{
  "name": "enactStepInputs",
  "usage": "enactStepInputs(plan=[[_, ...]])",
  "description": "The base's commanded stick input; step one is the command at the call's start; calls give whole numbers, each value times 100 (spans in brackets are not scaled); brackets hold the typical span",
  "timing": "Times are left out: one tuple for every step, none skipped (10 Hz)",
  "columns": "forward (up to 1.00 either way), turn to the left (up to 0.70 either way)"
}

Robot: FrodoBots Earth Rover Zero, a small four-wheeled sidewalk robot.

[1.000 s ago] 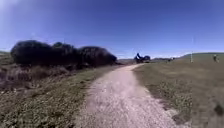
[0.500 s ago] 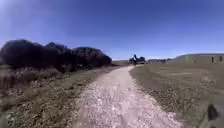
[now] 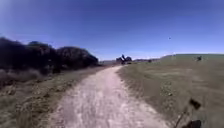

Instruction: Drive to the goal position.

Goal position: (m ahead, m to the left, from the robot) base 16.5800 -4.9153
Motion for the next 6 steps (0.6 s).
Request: enactStepInputs(plan=[[100,0],[100,0],[100,0],[100,21],[100,33],[100,38]])
